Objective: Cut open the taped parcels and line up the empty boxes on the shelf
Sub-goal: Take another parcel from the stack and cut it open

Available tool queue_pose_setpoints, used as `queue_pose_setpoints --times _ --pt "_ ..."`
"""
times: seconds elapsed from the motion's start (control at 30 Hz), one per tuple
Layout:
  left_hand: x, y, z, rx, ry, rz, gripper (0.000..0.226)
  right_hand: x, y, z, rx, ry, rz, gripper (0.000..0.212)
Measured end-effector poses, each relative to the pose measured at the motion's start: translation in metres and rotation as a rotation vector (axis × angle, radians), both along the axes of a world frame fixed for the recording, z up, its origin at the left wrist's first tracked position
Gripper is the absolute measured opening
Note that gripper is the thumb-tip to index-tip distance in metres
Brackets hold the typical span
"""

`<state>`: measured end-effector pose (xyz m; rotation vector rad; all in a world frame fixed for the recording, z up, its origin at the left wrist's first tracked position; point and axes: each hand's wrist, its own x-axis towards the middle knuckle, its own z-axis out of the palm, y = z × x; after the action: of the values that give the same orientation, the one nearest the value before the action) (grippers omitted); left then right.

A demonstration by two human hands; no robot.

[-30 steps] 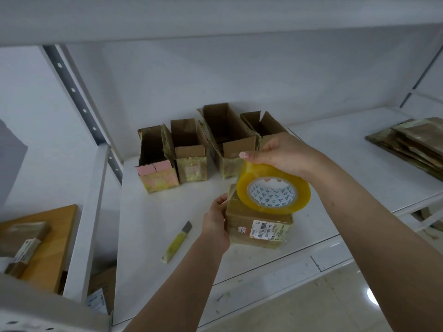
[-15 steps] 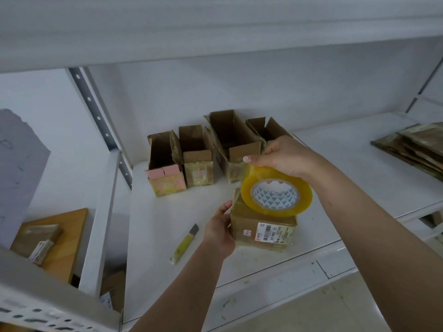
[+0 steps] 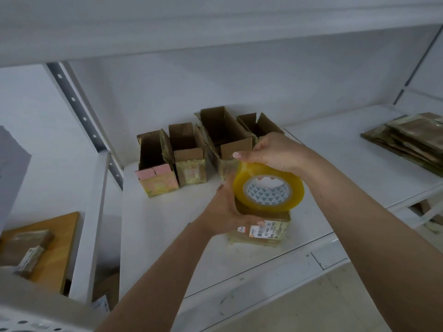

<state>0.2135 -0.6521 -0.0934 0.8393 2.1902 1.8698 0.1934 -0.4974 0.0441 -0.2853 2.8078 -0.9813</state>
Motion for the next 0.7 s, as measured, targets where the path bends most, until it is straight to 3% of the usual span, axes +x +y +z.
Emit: queue_pose_setpoints --times 0.1,0.23,0.33,0.47,0.6,0.7 --pt "-0.005 0.004 -0.012 -0.066 0.001 0.102 0.105 0.000 0.014 0.004 -0.109 -0.114 0.080 0.047" --pt "-0.006 0.001 -0.019 -0.142 0.016 0.171 0.105 0.007 0.036 -0.007 -0.282 -0.231 0.092 0.059" --pt "-0.007 -0.001 -0.015 -0.213 0.051 0.165 0.105 0.014 0.040 -0.020 -0.391 -0.212 -0.018 0.079" --pt "-0.009 -0.004 -0.011 -0.311 0.074 0.176 0.104 0.018 0.062 -0.006 -0.186 -0.099 -0.097 0.084" --pt "-0.011 -0.002 -0.009 -0.346 0.073 0.190 0.094 0.028 0.101 -0.010 0.154 -0.133 -0.169 0.067" --pt "-0.014 -0.001 -0.009 -0.353 0.080 0.175 0.095 0.034 0.115 -0.038 0.100 -0.270 -0.235 0.058"
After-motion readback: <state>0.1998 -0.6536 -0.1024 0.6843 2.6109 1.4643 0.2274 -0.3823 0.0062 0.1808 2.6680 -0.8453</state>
